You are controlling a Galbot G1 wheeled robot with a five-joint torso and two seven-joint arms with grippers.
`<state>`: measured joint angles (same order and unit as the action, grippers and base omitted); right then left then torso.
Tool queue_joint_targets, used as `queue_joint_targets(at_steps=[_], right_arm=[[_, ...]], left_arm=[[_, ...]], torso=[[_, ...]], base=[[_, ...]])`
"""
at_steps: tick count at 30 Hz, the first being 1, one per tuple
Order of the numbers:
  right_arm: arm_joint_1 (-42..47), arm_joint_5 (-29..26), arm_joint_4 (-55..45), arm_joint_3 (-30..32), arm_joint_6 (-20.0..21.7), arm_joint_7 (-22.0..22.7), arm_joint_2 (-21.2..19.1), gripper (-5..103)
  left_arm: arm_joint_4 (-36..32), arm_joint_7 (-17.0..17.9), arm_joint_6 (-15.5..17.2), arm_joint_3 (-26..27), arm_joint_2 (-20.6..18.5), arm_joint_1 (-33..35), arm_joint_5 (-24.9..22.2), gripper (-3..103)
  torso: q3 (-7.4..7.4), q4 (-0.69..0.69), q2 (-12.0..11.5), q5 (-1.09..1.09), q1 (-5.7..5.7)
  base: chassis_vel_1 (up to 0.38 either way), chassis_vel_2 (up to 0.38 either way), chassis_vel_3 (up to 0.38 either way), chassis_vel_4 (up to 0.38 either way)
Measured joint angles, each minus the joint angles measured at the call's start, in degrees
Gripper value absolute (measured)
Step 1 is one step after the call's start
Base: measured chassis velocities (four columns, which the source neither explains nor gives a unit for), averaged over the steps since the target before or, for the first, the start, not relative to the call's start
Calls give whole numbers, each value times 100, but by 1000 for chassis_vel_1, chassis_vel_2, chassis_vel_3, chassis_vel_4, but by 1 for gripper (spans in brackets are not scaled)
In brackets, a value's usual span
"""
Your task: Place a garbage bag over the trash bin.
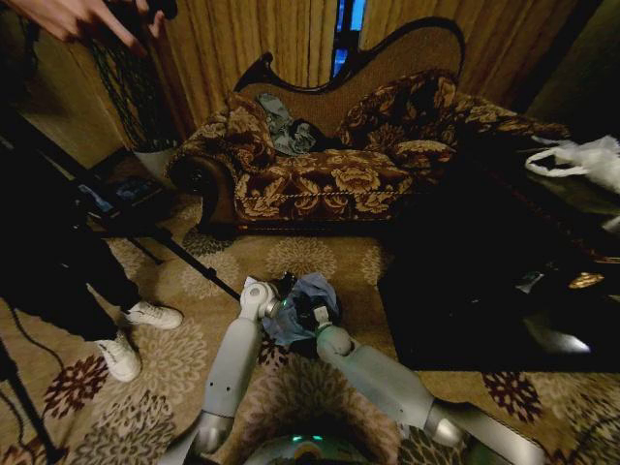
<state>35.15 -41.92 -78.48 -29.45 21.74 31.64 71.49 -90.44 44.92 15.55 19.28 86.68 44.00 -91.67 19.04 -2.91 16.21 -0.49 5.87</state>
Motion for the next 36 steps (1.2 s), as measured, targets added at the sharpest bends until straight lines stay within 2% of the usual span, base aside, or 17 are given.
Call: queue_joint_targets(at_steps=[4,8,11,19,32,33,36], right_arm=[[17,29,-6,1,0,-42,-10,100],[19,39,-20,-9,-1,-68,-18,100],[19,45,-30,-10,-1,-90,-21,100],[48,53,-118,-45,-3,-114,-71,100],[70,32,-308,-44,-29,-74,-102,100],[72,23,-344,-38,-40,-60,-107,100],[72,-14,-445,-38,-58,-15,-138,100]], left_arm=[[196,-193,-27,8,3,-136,99,0],[597,-464,-50,5,5,-337,209,0],[1065,-797,-33,-18,57,-508,440,0],[1810,-1233,7,-63,209,-768,719,0],[2046,-1297,91,-66,161,-790,805,0],[1971,-1300,132,-66,152,-752,808,-3],[1774,-1326,181,-66,130,-645,823,7]], torso=[[0,0,0,0,0],[0,-1,0,0,0],[0,0,0,0,0],[0,0,0,0,0],[0,0,0,0,0],[0,0,0,0,0],[0,0,0,0,0]], base=[[0,0,0,0],[0,0,0,0],[0,0,0,0],[0,0,0,0],[0,0,0,0],[0,0,0,0],[0,0,0,0]])
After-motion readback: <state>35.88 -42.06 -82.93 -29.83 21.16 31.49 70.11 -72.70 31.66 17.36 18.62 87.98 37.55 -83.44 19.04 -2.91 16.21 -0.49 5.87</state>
